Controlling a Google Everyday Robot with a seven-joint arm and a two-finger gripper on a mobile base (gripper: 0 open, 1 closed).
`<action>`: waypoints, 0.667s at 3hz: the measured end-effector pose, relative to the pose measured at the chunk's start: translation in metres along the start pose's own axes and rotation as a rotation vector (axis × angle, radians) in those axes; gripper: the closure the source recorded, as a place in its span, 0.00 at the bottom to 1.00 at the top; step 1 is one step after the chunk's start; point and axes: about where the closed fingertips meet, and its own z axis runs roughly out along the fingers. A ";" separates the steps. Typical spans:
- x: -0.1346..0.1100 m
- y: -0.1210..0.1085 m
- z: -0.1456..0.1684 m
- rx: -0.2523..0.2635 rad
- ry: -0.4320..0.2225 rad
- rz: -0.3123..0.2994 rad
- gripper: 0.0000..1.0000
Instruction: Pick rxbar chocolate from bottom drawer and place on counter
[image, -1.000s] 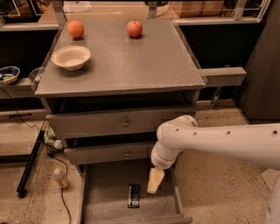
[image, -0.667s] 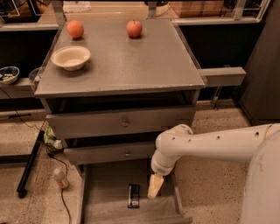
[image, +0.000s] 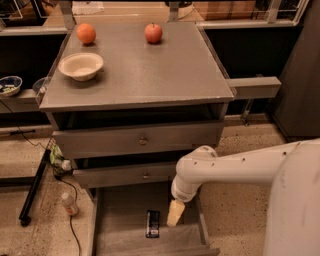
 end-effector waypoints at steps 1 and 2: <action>-0.008 -0.020 0.026 0.059 -0.014 -0.004 0.00; -0.008 -0.020 0.026 0.059 -0.014 -0.004 0.00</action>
Offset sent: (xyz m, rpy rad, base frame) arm 0.0404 0.0120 -0.0329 -0.0013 -0.1033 -0.0118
